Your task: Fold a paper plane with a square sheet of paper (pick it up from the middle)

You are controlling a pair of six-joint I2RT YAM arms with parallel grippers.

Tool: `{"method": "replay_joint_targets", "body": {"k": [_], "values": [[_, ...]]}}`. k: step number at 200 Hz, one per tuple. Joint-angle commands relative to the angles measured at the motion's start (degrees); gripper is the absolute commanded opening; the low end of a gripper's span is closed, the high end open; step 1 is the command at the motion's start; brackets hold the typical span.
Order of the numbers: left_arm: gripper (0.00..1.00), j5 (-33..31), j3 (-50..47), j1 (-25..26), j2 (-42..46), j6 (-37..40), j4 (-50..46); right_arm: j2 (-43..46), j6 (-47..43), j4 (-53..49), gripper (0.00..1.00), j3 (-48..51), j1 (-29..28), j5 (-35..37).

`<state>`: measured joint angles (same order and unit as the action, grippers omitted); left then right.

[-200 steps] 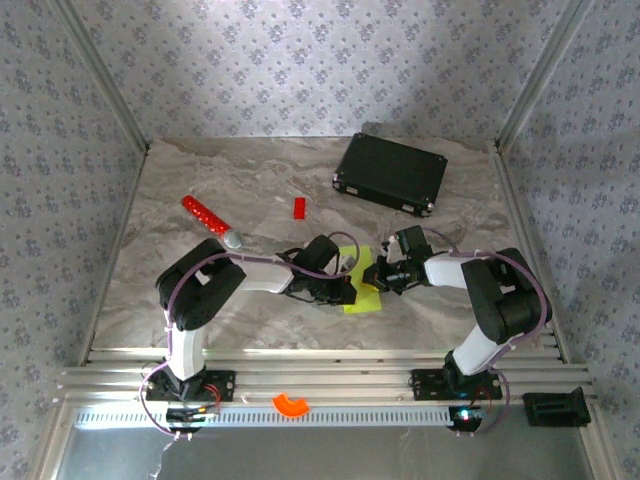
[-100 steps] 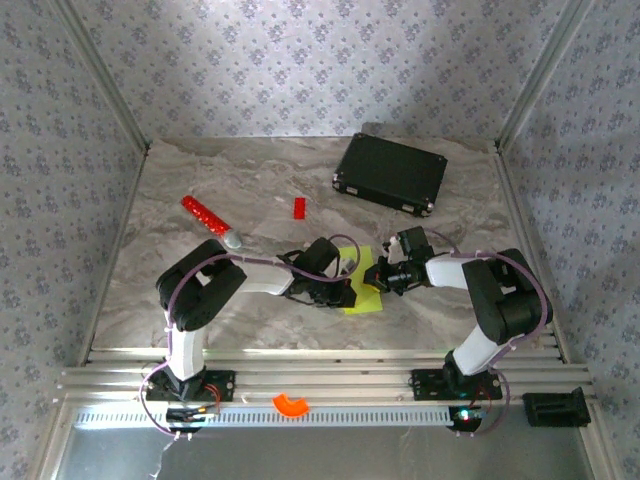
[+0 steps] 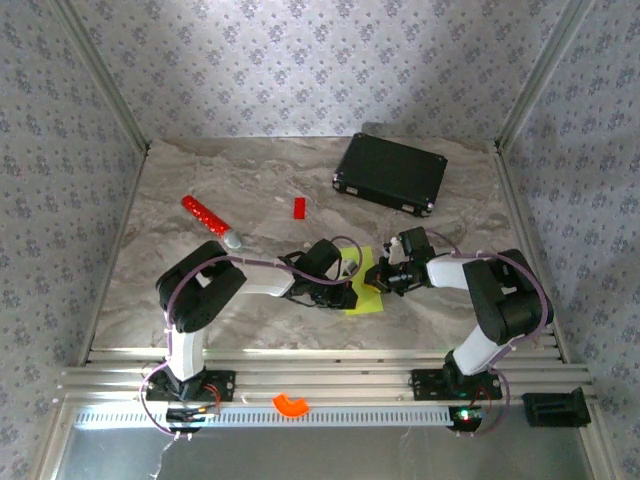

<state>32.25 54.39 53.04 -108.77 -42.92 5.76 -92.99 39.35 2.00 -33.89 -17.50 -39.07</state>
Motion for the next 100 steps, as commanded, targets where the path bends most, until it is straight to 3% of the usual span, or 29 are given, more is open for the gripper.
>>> {"method": "replay_joint_targets", "body": {"k": [1,100], "values": [[0.09,0.06,-1.33,1.10,2.62,0.92,-5.25,-1.93,-1.12,-6.76,0.00,2.87,1.15,7.01],[0.07,-1.22,-2.52,1.28,3.93,0.01,-3.65,-2.27,-1.09,-6.36,0.00,2.95,1.16,6.66]]}}
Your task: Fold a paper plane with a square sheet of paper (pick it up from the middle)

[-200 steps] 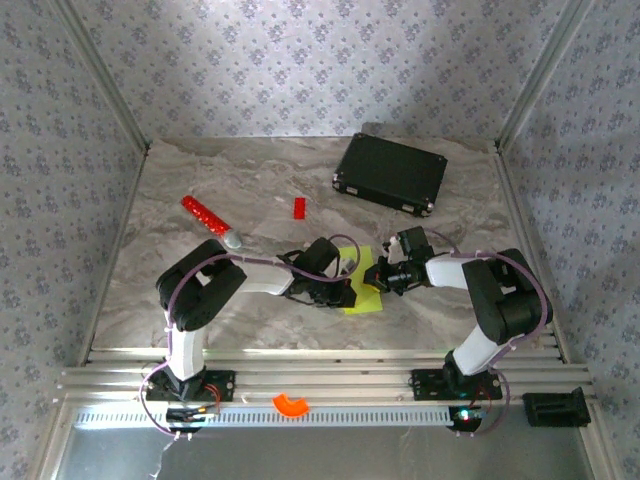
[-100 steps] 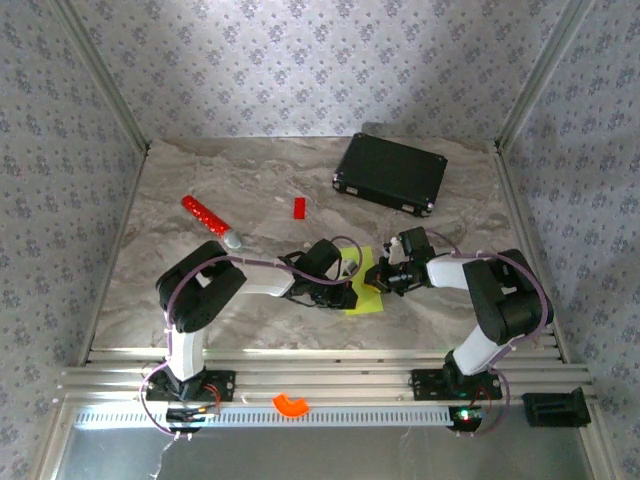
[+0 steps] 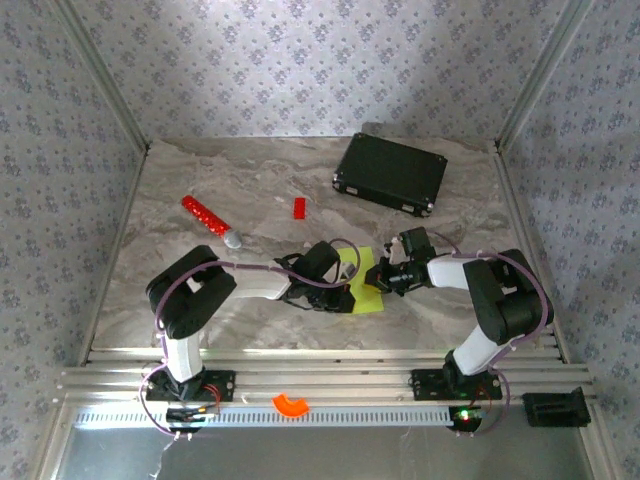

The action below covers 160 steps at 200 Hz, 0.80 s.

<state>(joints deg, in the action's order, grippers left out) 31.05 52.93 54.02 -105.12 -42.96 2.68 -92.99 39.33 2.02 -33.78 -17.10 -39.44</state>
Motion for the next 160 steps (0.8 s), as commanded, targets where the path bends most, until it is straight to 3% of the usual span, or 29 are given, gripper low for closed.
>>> {"method": "replay_joint_targets", "body": {"k": [1,85,160], "values": [[0.07,-0.02,-1.02,0.30,0.27,0.06,-0.57,-2.28,-1.04,-6.36,0.00,2.84,0.80,7.02],[0.04,-0.43,-1.58,1.40,-1.86,0.48,-2.52,-2.34,-1.05,-6.41,0.00,2.78,0.83,6.83],[0.06,-3.37,1.01,1.12,5.96,0.26,-2.14,-1.61,-1.29,-6.56,0.00,3.16,1.10,6.76]]}}
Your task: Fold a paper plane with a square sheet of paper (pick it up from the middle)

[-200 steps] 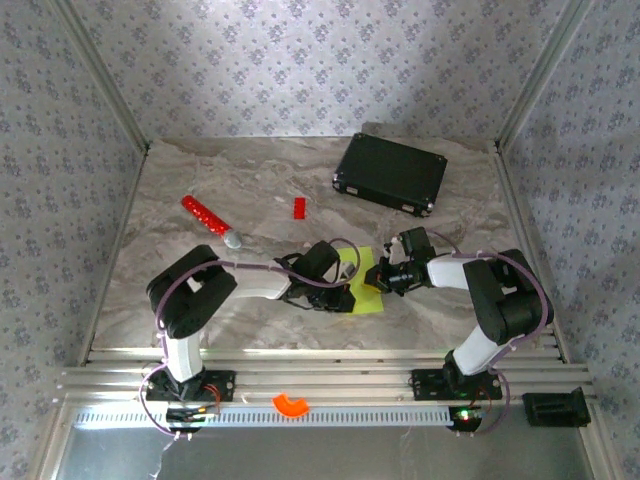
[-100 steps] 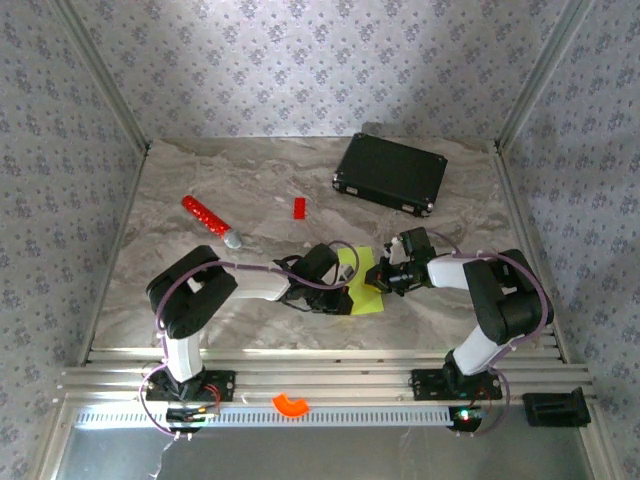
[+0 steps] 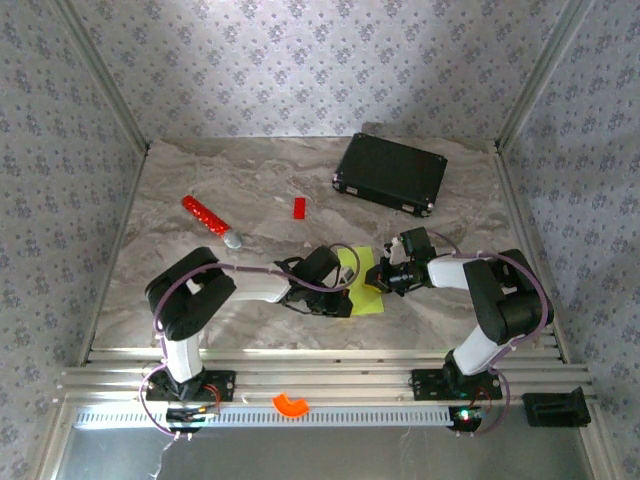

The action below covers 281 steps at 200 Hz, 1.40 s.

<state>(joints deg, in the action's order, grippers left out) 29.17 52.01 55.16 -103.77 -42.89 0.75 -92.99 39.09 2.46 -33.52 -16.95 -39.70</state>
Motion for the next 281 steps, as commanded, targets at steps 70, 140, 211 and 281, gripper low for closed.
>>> {"method": "replay_joint_targets", "body": {"k": [70,140,211,281], "values": [[0.06,1.36,5.93,-2.33,-2.77,-1.92,4.52,-1.40,-1.12,-7.21,0.00,2.67,1.15,6.68],[0.00,-2.60,0.00,-0.28,-5.77,-0.27,-0.45,0.96,-0.43,-4.95,0.01,2.30,1.18,3.86],[0.00,-3.77,-2.89,0.04,-4.43,2.62,-2.94,12.39,-0.76,-9.12,0.03,-0.25,-0.82,5.14],[0.00,-4.03,-1.40,-0.05,-5.05,3.25,-4.09,4.49,0.81,-1.84,0.00,5.07,-2.89,5.17]]}}
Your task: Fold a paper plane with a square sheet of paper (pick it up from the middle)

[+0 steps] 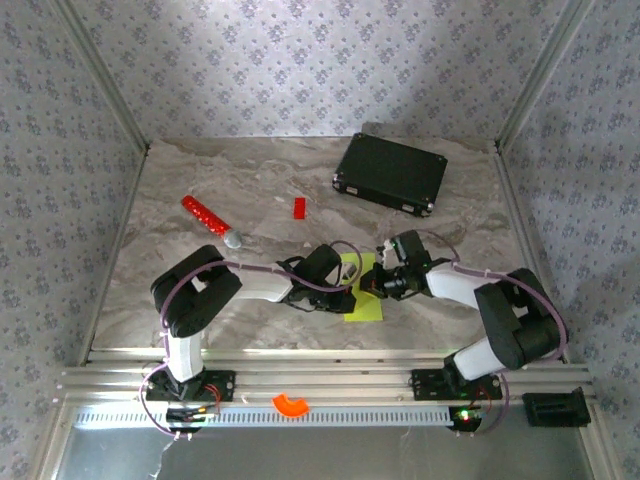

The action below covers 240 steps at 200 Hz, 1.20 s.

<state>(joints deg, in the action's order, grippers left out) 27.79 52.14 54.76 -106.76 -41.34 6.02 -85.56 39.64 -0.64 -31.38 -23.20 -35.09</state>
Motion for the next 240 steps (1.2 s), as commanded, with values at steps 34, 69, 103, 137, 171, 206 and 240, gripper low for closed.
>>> {"method": "replay_joint_targets", "body": {"k": [34,69,103,137,171,206,240], "values": [[0.00,-2.41,-2.21,0.42,-2.31,1.53,-8.93,-5.09,-2.82,2.48,0.00,3.50,11.42,-2.76],[0.00,-2.37,-1.98,0.43,-2.49,1.57,-9.01,-6.59,-3.16,0.90,0.00,0.97,15.95,-3.84],[0.00,-2.30,-1.44,0.44,-2.47,1.62,-9.19,-1.91,-5.38,-3.22,0.00,-1.00,16.47,-2.81],[0.00,-2.28,-0.85,0.43,-2.23,1.59,-9.38,5.64,-5.10,-5.76,0.01,-1.29,14.50,-1.41],[0.00,-2.38,0.19,0.43,-1.87,1.63,-9.75,4.53,-1.47,-3.37,0.01,-1.61,5.87,-0.50],[0.00,-2.15,1.26,0.43,-1.53,1.67,-10.04,-1.23,-1.82,-4.15,0.00,-1.74,1.03,3.06],[0.00,-0.93,3.80,0.48,0.98,1.78,-10.94,-4.33,-2.87,-2.80,0.00,1.58,3.86,3.87]]}}
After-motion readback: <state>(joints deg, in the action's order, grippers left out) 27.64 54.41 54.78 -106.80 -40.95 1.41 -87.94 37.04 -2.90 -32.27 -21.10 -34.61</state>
